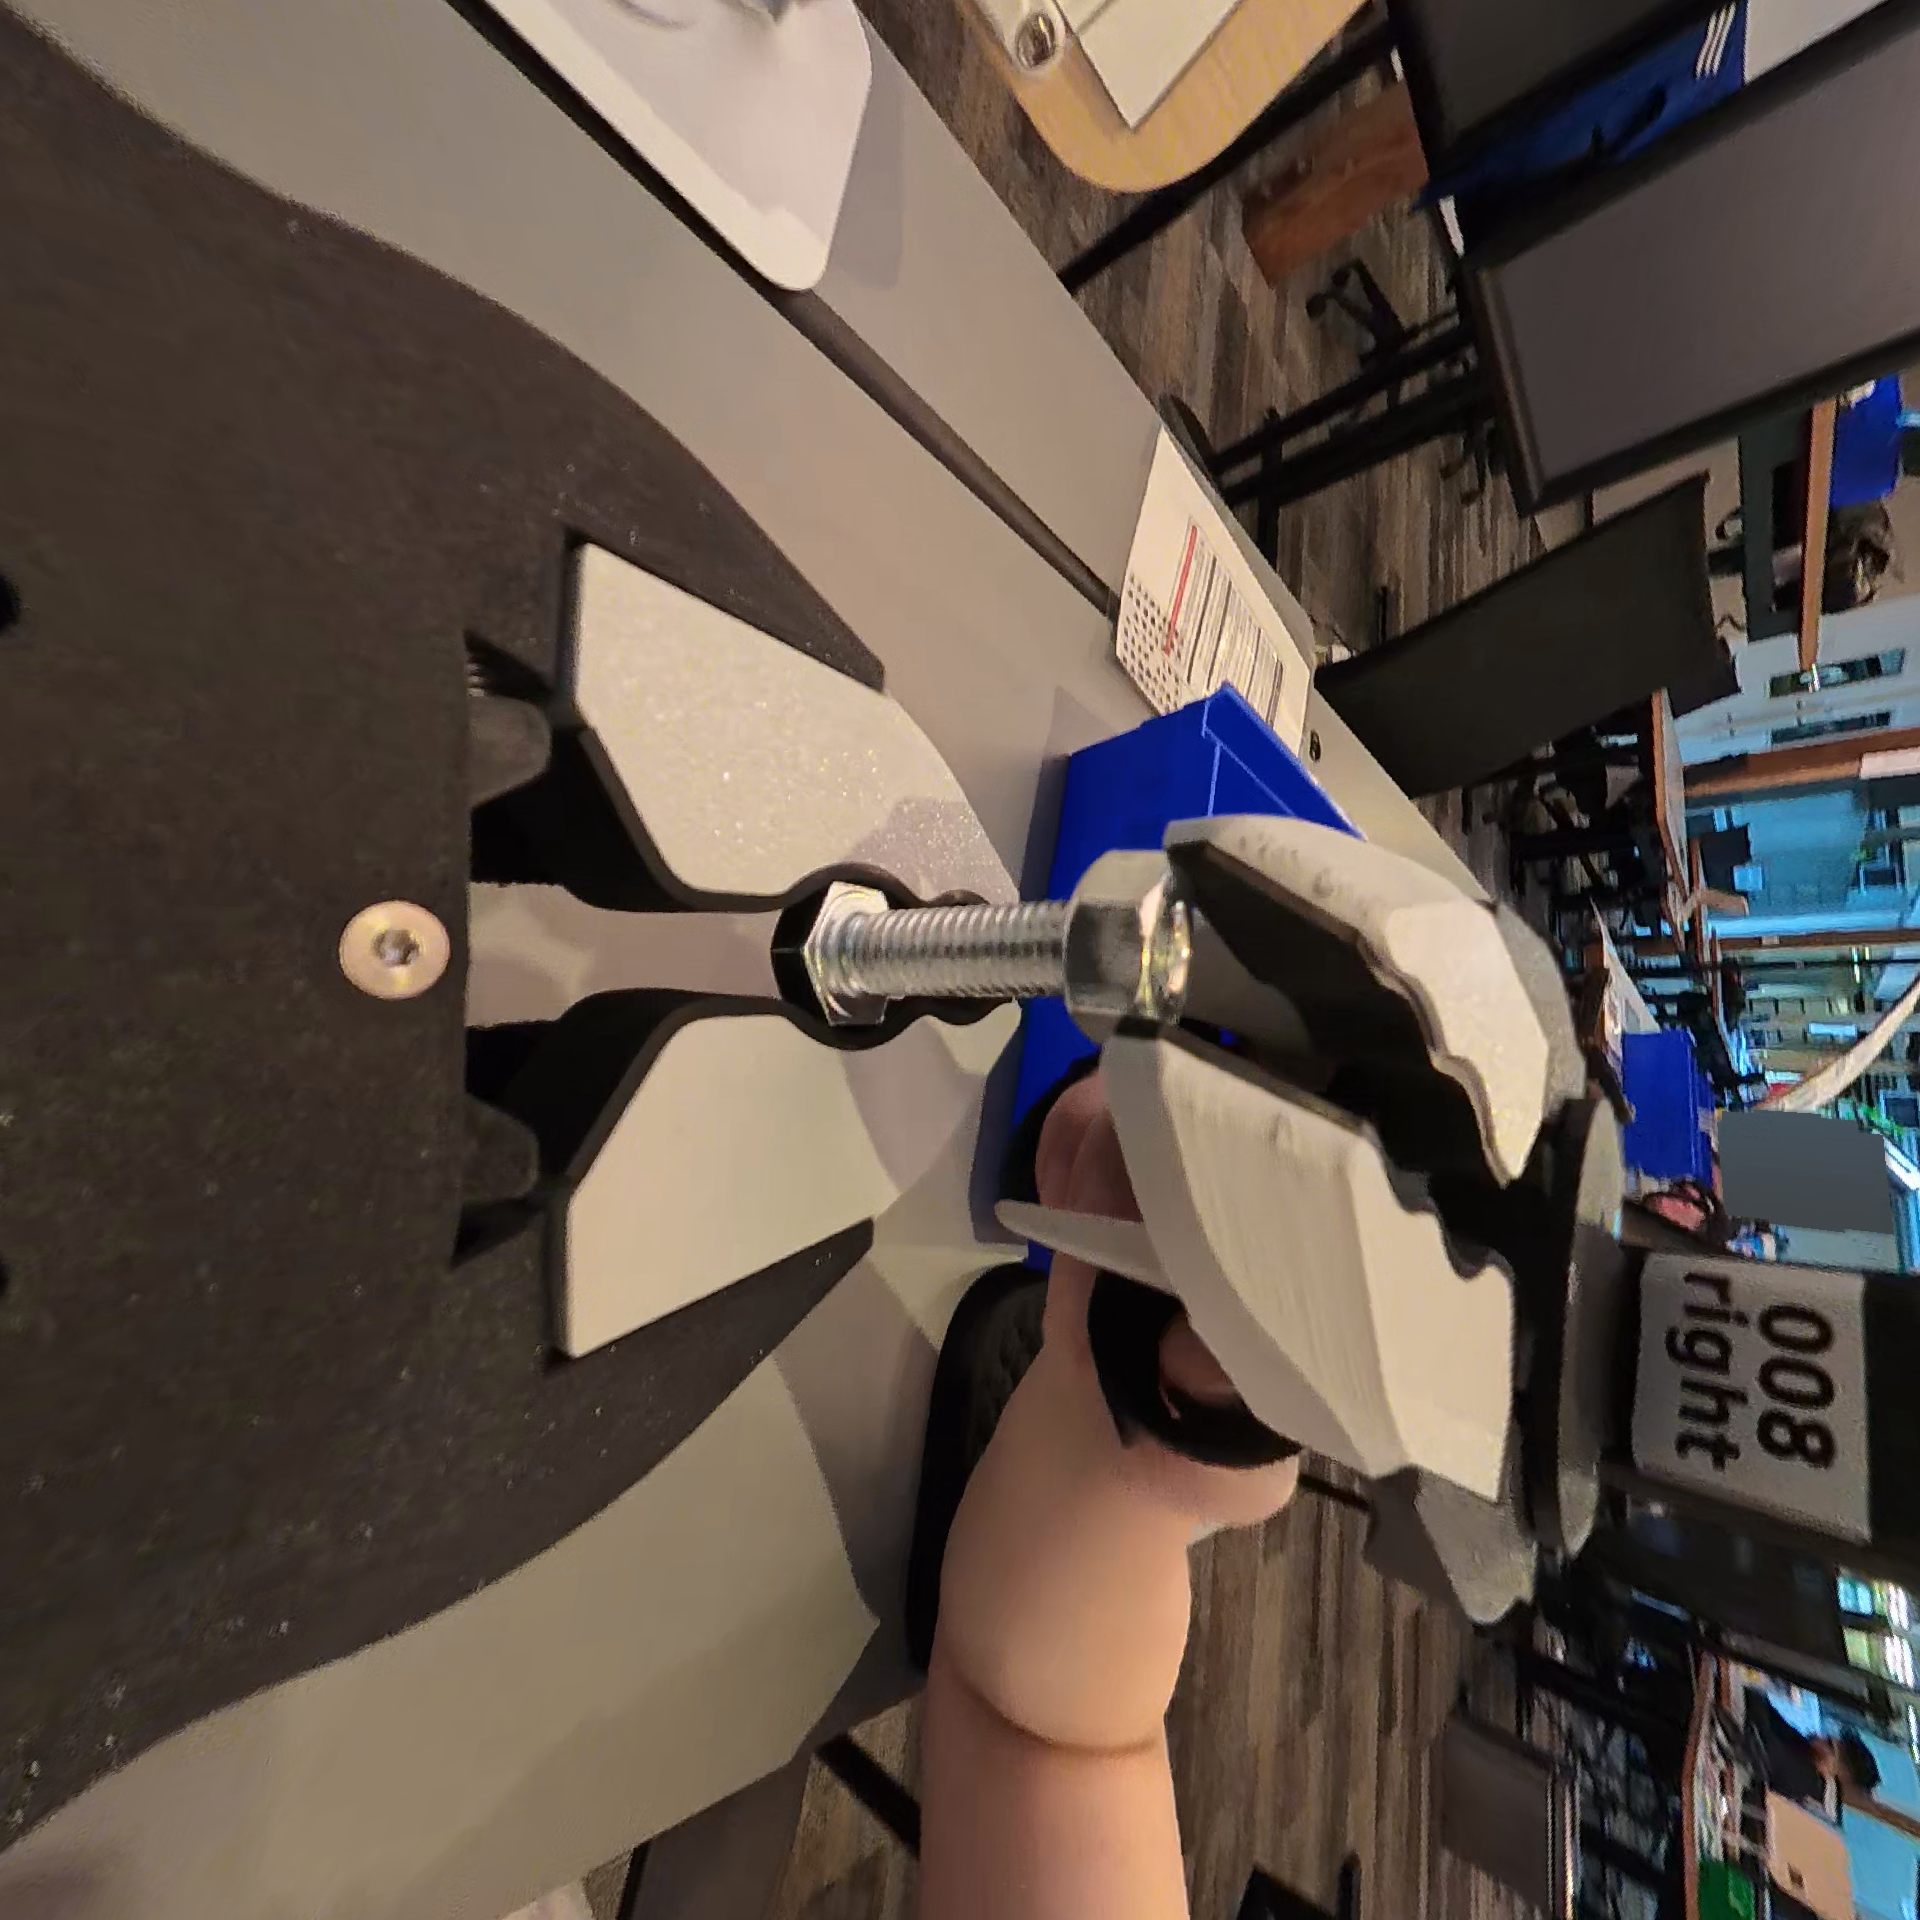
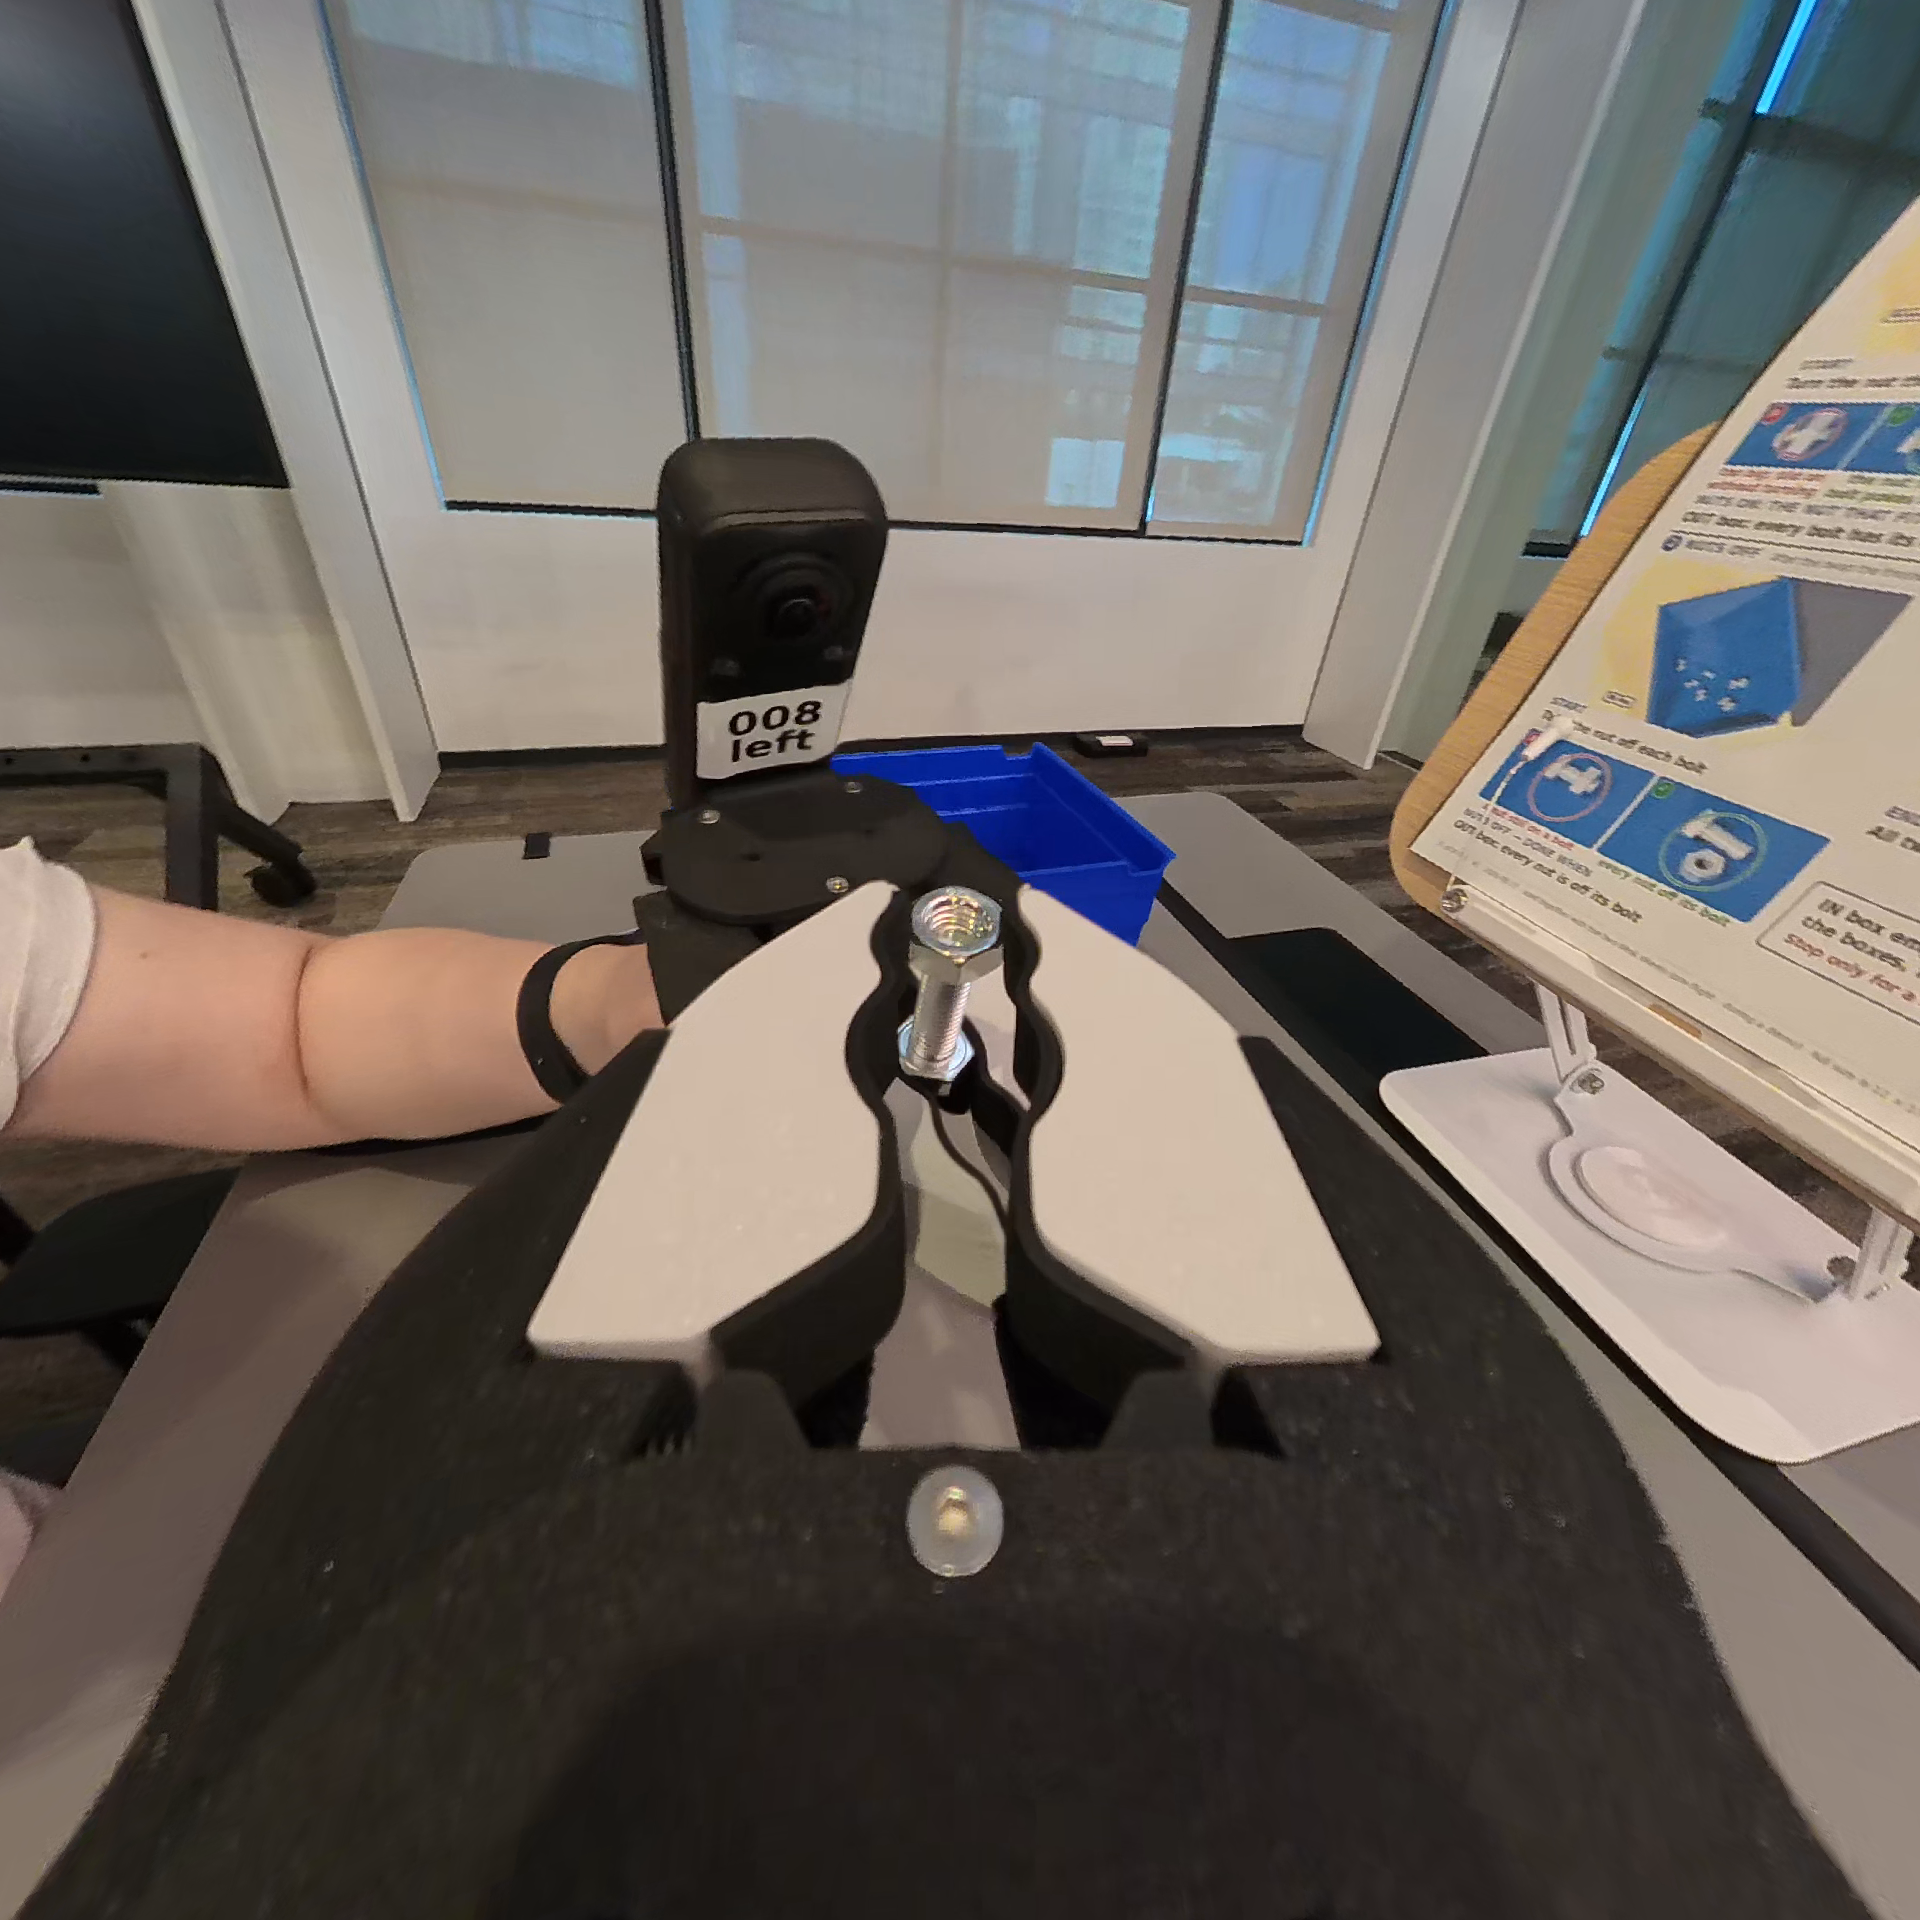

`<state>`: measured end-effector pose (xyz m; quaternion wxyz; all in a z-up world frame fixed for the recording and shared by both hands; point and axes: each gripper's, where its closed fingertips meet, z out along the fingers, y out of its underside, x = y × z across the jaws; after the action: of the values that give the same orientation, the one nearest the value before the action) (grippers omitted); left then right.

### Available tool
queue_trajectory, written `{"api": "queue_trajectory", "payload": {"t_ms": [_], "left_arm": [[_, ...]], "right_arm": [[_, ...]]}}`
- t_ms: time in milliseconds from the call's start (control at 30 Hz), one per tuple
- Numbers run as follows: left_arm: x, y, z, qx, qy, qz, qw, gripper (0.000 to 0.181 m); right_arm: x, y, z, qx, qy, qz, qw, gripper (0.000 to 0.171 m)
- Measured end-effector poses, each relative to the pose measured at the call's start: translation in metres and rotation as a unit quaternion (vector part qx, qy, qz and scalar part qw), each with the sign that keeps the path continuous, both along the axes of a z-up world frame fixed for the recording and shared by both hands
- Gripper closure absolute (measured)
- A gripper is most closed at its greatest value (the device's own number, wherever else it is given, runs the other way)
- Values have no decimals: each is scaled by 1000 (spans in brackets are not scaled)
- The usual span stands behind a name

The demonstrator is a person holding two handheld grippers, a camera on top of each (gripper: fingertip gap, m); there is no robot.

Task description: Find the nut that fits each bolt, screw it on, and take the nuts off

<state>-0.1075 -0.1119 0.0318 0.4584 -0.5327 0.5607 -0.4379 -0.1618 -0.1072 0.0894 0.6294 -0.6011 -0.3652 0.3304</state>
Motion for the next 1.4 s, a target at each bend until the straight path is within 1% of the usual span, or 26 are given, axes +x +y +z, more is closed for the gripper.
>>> {"api": "queue_trajectory", "payload": {"t_ms": [167, 233, 667, 833, 1133, 1400], "left_arm": [[-1, 14, -3, 28, 19, 56, 998, 171], [-1, 16, -4, 33, 20, 65, 997, 171], [-1, 13, -1, 20, 11, 53, 998, 171], [-1, 12, -4, 36, 23, 50, 998, 171], [1, 10, -7, 36, 29, 43, 998, 171], [1, 12, -6, 31, 25, 54, 998, 171]], "right_arm": [[1, 6, -2, -16, 5, -40, 999, 155], [1, 7, -2, -17, 6, -50, 999, 155], [2, 5, 0, -5, -2, -46, 999, 155], [2, 4, -1, -17, -12, -35, 999, 155], [4, 3, -4, -45, -16, -16, 999, 155], [3, 5, -4, -37, -15, -32, 999, 155]]}}
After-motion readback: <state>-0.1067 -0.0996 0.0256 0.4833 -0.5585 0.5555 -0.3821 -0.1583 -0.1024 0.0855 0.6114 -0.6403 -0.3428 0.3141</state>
